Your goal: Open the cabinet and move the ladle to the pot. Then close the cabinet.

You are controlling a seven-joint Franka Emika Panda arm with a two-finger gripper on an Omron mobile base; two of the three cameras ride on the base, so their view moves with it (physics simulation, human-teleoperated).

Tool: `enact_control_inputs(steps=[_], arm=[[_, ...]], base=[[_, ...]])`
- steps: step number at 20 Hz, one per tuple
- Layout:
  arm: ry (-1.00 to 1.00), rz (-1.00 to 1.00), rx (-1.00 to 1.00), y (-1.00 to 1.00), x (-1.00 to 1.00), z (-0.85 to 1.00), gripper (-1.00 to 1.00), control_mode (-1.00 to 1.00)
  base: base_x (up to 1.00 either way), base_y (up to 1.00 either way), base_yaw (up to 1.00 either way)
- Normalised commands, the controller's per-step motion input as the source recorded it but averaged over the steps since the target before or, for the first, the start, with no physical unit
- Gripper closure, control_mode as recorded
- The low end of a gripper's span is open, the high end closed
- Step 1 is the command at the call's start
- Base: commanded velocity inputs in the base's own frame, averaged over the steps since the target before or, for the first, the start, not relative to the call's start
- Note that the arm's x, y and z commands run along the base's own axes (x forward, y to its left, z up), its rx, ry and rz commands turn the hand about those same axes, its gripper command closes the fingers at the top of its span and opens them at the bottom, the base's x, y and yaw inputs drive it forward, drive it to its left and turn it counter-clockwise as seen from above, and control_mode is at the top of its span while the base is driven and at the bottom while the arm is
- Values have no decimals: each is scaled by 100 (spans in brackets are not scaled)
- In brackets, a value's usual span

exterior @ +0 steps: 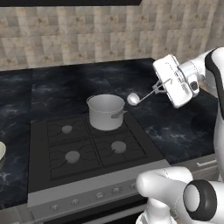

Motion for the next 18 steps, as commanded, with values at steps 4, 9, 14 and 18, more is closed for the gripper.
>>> enact_control_inputs(steps=[4,9,14,18], arm=[[0,1,0,-1,24,0,100,-100],[3,0,0,-7,21,0,100,-100],[7,0,0,-14,6,-2,100,-100],[12,0,0,-10,2,-6,100,-100]], base=[[0,0,0],[0,0,0],[0,0,0],[0,0,0]])
